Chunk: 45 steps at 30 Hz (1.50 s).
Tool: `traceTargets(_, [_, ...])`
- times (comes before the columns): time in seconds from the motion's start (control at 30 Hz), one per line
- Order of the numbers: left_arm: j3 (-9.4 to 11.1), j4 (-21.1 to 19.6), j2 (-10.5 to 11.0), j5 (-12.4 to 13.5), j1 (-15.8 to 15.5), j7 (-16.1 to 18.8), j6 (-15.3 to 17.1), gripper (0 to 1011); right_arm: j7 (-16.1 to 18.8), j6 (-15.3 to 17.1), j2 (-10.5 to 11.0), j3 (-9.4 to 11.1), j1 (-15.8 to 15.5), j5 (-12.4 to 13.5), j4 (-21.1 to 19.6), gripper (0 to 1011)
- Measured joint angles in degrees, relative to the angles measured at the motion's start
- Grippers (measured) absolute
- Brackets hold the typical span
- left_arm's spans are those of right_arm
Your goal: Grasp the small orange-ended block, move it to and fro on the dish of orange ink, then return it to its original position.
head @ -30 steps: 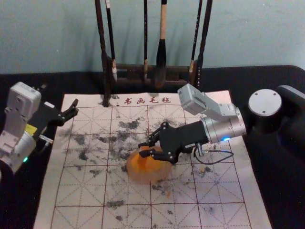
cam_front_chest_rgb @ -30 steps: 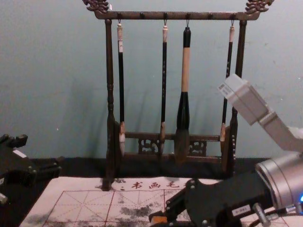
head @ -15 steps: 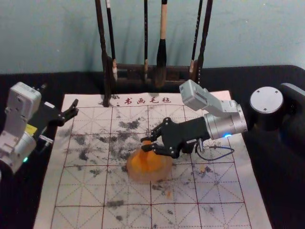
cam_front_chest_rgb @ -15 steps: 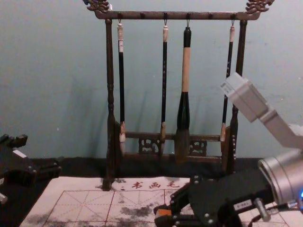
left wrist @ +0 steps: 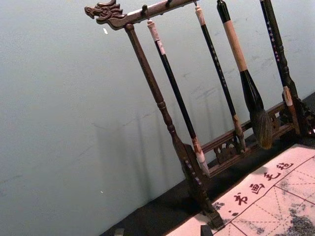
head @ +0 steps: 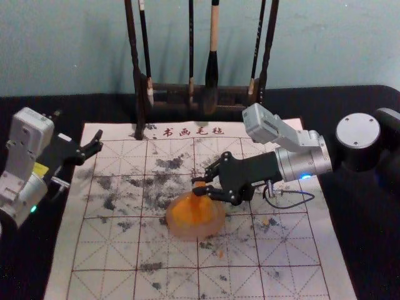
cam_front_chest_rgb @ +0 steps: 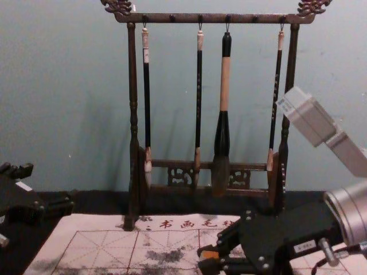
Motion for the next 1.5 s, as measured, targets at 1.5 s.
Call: traceTargets(1.5, [0.00,0.00,0.00,0.00,0.00,0.00,0.00,1001,1.60,-0.21,1.98,-1.93,-1.69,0.69,-5.67,136])
